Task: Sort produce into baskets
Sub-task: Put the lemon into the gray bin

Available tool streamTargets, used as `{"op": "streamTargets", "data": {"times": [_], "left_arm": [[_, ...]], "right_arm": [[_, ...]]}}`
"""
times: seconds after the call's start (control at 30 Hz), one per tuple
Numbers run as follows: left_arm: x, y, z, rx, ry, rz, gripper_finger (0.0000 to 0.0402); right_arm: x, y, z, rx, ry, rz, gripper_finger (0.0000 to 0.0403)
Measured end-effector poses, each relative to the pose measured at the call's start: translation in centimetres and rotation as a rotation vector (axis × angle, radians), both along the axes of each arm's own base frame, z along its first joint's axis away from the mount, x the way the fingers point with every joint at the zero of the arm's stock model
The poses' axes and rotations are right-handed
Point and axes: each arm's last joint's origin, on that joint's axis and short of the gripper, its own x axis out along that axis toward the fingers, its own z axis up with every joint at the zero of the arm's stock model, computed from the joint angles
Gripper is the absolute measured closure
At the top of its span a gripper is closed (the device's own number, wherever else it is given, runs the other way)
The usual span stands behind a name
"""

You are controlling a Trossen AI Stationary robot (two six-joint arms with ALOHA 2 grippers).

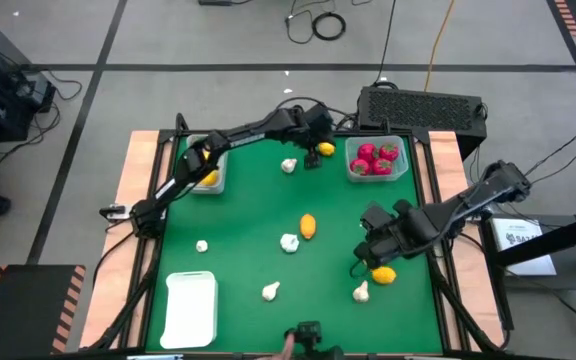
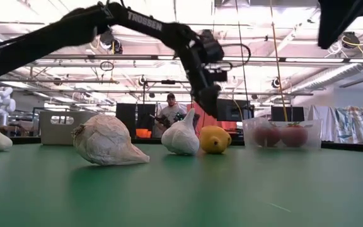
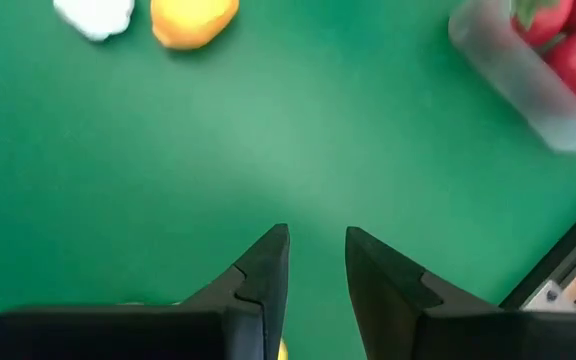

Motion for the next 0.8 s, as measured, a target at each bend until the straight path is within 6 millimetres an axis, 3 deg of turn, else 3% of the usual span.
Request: {"op": "streamTargets", "data": {"times": [0.23, 0.47, 0.63, 0.8], "left_arm": [[-6.2, 0.3, 7.1, -0.068, 0.072, 0.215, 0.0098], [-13.5, -0.5, 13.7, -0.091, 0.001, 0.362, 0.0098], [-18.8, -3.9, 16.9, -0.069, -0.094, 0.424, 0.0098], [-23.1, -8.3, 18.4, -0.072, -0.25, 0.46, 0.0098]], "right_arm": [[2.4, -5.9, 1.5, -0.087, -0.108, 0.106, 0.031], [6.1, -15.5, 2.4, -0.124, -0.338, 0.171, 0.0309], [7.0, -22.8, 0.6, -0.057, -0.423, 0.046, 0.029], [7.8, -27.8, -3.5, 0.089, -0.396, -0.059, 0.0223]]}}
